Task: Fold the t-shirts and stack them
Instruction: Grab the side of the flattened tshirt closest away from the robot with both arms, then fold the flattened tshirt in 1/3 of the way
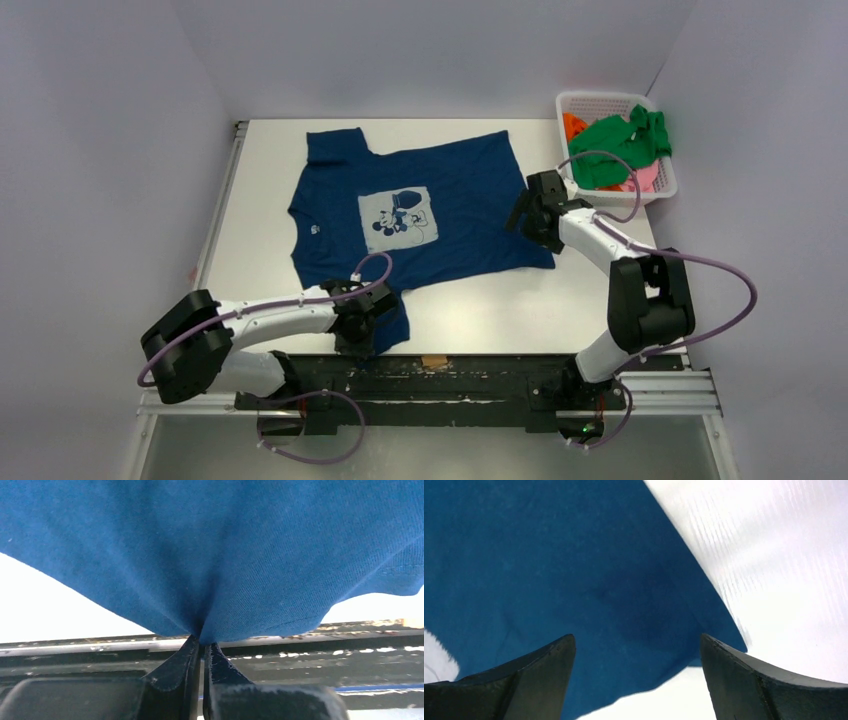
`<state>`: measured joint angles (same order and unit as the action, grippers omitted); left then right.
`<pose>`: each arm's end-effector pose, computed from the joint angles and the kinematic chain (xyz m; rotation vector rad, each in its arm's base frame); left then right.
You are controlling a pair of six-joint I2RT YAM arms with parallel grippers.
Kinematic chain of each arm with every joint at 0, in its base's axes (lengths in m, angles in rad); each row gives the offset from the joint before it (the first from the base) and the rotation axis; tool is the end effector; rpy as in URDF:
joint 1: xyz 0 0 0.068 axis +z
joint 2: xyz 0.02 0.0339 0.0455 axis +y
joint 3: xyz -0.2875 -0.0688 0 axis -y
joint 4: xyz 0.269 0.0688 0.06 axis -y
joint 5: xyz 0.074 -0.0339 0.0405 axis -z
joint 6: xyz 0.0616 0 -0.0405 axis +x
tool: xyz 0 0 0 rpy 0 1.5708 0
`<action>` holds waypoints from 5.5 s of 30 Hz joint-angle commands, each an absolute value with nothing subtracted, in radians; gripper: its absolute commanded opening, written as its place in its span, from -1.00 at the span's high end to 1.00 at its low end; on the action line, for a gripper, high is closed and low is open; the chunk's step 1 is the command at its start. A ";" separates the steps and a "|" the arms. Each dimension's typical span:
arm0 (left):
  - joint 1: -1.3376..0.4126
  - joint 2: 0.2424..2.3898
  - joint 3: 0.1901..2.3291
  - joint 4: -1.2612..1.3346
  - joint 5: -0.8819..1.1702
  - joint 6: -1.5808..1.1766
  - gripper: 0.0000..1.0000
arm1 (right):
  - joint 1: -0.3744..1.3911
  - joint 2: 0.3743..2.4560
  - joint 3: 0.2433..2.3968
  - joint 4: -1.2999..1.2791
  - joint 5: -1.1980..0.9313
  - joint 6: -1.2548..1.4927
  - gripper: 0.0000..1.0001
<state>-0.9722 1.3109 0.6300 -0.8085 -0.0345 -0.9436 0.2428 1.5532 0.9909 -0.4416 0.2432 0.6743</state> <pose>0.1167 -0.1673 0.1335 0.0417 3.0655 -0.0717 0.3398 0.0689 0.1954 0.6294 2.4512 0.0490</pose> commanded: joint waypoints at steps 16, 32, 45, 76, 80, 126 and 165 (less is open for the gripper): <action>-0.977 1.013 0.734 -1.305 -0.198 -1.110 1.00 | 0.162 1.541 0.841 -0.462 0.335 0.741 -0.60; -0.977 0.905 0.757 -1.403 -0.200 -1.156 1.00 | 0.164 1.211 0.566 -0.596 0.181 0.823 0.28; -0.978 0.893 0.745 -1.351 -0.174 -1.136 1.00 | 0.166 1.061 0.580 -0.563 0.097 0.801 0.23; -0.977 0.815 0.757 -1.343 -0.061 -1.065 1.00 | 0.176 0.828 0.561 -0.940 0.103 0.881 1.00; -0.941 0.900 0.824 -1.210 -0.009 -0.939 1.00 | 0.175 0.907 0.621 -0.866 0.077 0.836 1.00; -0.092 1.838 1.727 -1.107 -0.105 -0.595 -1.00 | 0.062 1.719 1.371 -0.630 0.097 0.530 -0.31; -0.134 1.283 0.812 -0.789 -0.008 -0.807 -1.00 | 0.202 1.341 0.635 -0.501 -0.034 0.568 -0.24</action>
